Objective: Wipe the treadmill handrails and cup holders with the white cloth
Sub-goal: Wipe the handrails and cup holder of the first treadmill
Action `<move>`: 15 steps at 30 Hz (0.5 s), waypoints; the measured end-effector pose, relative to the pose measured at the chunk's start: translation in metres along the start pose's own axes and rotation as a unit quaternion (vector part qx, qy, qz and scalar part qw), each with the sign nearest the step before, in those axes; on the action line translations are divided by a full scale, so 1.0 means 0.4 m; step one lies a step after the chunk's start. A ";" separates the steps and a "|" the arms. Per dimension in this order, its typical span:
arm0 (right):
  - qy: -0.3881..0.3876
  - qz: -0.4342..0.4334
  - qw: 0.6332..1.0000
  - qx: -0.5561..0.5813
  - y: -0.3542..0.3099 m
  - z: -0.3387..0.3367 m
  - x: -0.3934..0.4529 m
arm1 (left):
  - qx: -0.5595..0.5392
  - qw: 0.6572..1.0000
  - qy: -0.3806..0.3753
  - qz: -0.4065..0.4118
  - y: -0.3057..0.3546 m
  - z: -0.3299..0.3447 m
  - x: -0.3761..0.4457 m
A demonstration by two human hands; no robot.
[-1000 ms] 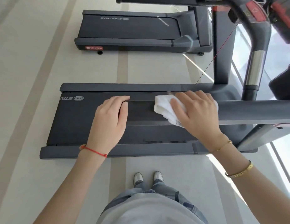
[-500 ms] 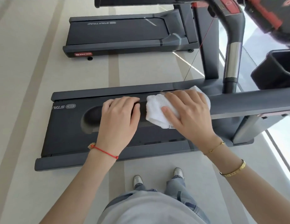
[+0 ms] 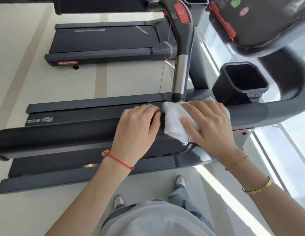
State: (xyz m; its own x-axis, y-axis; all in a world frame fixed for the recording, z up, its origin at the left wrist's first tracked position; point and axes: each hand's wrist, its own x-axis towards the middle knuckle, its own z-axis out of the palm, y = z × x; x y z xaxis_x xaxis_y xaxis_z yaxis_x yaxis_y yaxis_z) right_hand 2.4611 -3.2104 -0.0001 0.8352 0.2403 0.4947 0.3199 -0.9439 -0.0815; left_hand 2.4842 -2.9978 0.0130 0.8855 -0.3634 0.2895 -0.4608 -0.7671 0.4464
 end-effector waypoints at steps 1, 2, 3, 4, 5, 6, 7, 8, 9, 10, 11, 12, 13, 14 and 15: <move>-0.006 -0.014 1.000 0.005 0.030 -0.008 -0.006 | -0.006 1.000 0.000 -0.005 0.032 0.019 0.016; -0.010 -0.029 0.999 0.012 0.059 -0.014 -0.013 | -0.011 1.000 0.001 -0.011 0.063 0.035 0.031; -0.012 -0.043 0.999 0.020 0.089 -0.020 -0.019 | -0.014 1.000 0.002 -0.019 0.090 0.049 0.045; -0.015 -0.057 0.998 0.027 0.119 -0.029 -0.022 | -0.015 1.000 0.005 -0.026 0.114 0.061 0.058; -0.020 -0.072 0.997 0.032 0.148 -0.037 -0.024 | -0.016 0.999 0.008 -0.032 0.136 0.073 0.071; -0.026 -0.087 0.995 0.035 0.173 -0.045 -0.027 | -0.018 0.999 0.012 -0.037 0.155 0.086 0.083; -0.034 -0.101 0.994 0.039 0.193 -0.052 -0.028 | -0.021 0.999 0.017 -0.044 0.171 0.097 0.092; -0.041 -0.114 0.991 0.047 0.210 -0.059 -0.028 | -0.024 0.998 0.025 -0.051 0.187 0.107 0.101; -0.048 -0.124 0.989 0.060 0.228 -0.067 -0.027 | -0.028 0.997 0.033 -0.059 0.205 0.118 0.110; -0.055 -0.130 0.987 0.075 0.242 -0.074 -0.026 | -0.031 0.996 0.042 -0.066 0.222 0.126 0.119; -0.060 -0.132 0.985 0.093 0.256 -0.081 -0.024 | -0.034 0.995 0.051 -0.073 0.238 0.133 0.127; -0.066 -0.131 0.983 0.114 0.271 -0.090 -0.020 | -0.036 0.995 0.060 -0.077 0.253 0.139 0.135; -0.070 -0.130 0.980 0.137 0.288 -0.100 -0.014 | -0.041 0.994 0.069 -0.078 0.266 0.144 0.143; -0.071 -0.129 0.976 0.159 0.308 -0.113 -0.006 | -0.047 0.993 0.080 -0.076 0.279 0.147 0.152; -0.069 -0.129 0.973 0.176 0.331 -0.127 0.006 | -0.054 0.991 0.093 -0.074 0.291 0.148 0.162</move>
State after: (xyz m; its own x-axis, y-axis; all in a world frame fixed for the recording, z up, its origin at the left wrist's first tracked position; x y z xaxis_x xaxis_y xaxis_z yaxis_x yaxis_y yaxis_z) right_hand 2.4827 -3.3464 0.0341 0.7509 0.5101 0.4195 0.6405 -0.7174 -0.2740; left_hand 2.4914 -3.1422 0.0335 0.9222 -0.1403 0.3603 -0.3394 -0.7401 0.5806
